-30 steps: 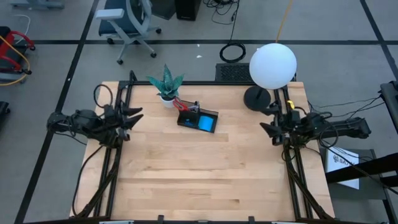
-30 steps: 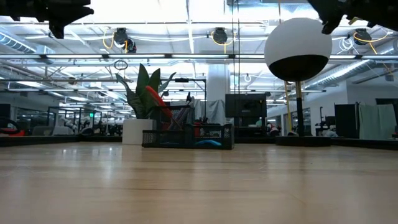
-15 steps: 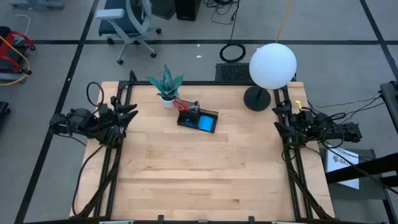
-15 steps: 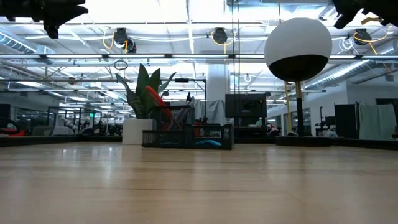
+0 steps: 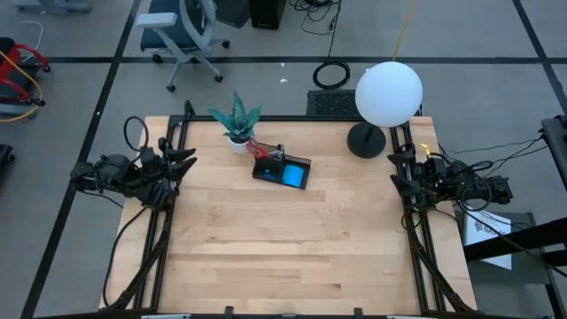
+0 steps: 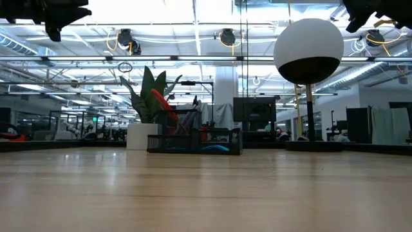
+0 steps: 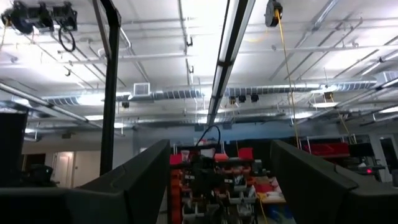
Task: Pick and place office supplies into organizer
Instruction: Return to Home Position
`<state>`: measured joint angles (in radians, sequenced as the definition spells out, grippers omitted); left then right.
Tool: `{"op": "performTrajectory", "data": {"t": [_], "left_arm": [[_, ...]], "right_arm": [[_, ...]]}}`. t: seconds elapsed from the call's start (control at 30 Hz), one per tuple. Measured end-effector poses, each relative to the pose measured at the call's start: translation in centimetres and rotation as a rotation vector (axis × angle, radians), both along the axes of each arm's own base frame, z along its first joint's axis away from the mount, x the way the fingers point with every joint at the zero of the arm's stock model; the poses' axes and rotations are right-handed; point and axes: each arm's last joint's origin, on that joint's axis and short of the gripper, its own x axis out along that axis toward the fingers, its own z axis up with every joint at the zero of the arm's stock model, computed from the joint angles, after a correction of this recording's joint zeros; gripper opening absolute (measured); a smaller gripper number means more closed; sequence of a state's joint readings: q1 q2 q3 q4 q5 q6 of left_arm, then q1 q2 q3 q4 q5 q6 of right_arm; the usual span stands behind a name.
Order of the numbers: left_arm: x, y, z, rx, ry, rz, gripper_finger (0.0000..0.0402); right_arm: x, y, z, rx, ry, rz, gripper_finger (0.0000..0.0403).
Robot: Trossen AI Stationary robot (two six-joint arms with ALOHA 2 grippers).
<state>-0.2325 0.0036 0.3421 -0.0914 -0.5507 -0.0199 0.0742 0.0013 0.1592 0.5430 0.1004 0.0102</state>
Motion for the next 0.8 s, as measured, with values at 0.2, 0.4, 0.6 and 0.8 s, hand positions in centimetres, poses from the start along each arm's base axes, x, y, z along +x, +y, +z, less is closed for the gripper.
{"op": "performTrajectory", "data": {"t": [0.2,0.4,0.6,0.8], "left_arm": [[1.2,-0.3,-2.2,-0.012,0.008,-0.003,0.0132],[1.9,-0.5,-3.3,0.023,-0.047,-0.006,0.0131],[2.2,-0.6,-4.2,0.016,-0.058,-0.011,0.0132],[2.7,-0.7,-5.5,-0.001,-0.068,-0.016,0.0131]], "right_arm": [[0.5,0.0,-1.6,0.004,0.004,0.003,0.0268],[0.0,0.0,-1.2,0.019,-0.100,0.012,0.0271],[0.2,0.0,-1.5,0.029,-0.066,0.019,0.0268],[0.3,0.0,-1.6,0.028,-0.050,0.019,0.0271]]}}
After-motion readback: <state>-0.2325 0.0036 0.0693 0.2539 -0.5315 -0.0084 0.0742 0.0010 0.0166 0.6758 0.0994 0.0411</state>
